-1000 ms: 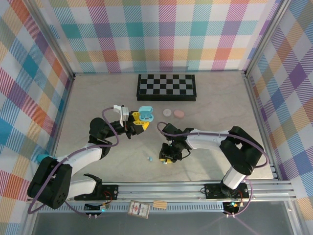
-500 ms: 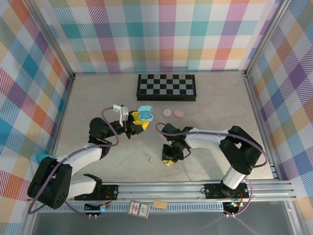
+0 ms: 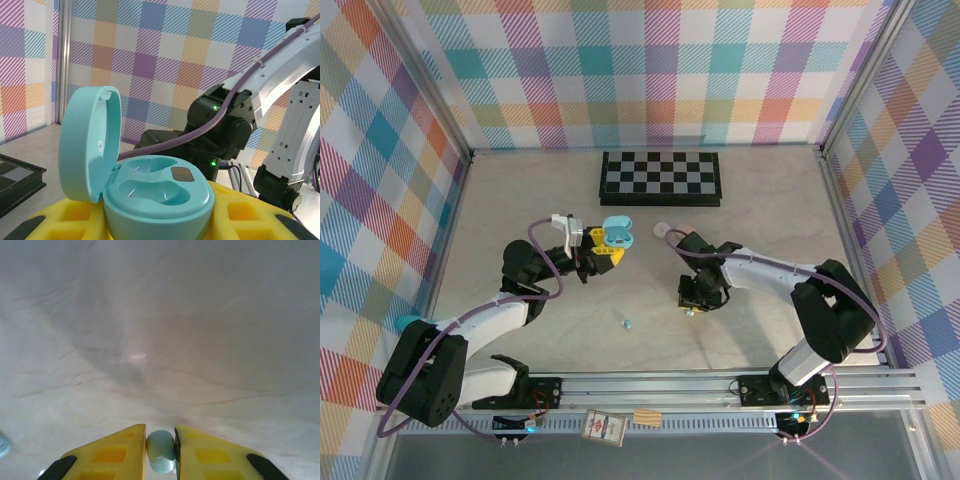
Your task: Insert wireless bluetooth earbuds into charging case
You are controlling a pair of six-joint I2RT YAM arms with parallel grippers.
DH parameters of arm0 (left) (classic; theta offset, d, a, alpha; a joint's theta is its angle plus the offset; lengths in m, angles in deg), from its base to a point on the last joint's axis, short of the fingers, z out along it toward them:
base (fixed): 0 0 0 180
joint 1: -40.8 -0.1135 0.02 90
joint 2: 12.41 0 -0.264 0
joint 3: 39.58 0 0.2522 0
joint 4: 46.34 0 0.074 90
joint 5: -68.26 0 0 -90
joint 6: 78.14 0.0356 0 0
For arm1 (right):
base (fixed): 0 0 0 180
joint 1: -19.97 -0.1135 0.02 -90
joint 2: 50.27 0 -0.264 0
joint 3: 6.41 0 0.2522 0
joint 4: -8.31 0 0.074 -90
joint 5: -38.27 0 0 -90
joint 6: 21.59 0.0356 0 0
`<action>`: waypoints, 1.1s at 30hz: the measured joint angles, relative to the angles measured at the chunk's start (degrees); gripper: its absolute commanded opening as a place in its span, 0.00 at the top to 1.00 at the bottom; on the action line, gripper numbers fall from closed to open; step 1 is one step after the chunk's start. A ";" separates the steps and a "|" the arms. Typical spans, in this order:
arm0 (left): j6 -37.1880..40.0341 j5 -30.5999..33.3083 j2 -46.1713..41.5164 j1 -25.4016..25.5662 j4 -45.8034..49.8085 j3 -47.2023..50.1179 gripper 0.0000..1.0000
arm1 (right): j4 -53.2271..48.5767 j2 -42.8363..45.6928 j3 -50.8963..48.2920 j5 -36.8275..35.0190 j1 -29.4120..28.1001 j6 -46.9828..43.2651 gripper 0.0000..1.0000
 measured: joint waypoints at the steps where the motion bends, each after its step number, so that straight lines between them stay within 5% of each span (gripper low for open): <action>1: 0.00 0.00 0.00 0.00 0.02 -0.02 0.67 | -0.46 0.00 0.00 -0.63 0.39 -0.72 0.75; 23: 0.07 -0.39 -0.11 0.00 0.31 -0.33 0.67 | -7.56 -0.02 4.13 -7.30 1.44 -11.34 0.52; 26: 0.07 -0.39 -0.11 0.00 0.61 -0.33 0.67 | -6.71 0.11 4.28 -5.25 3.69 -15.30 0.43; 33: 0.07 -0.42 -0.11 0.00 0.63 -0.33 0.67 | -1.38 0.94 0.94 3.85 10.97 -21.92 0.44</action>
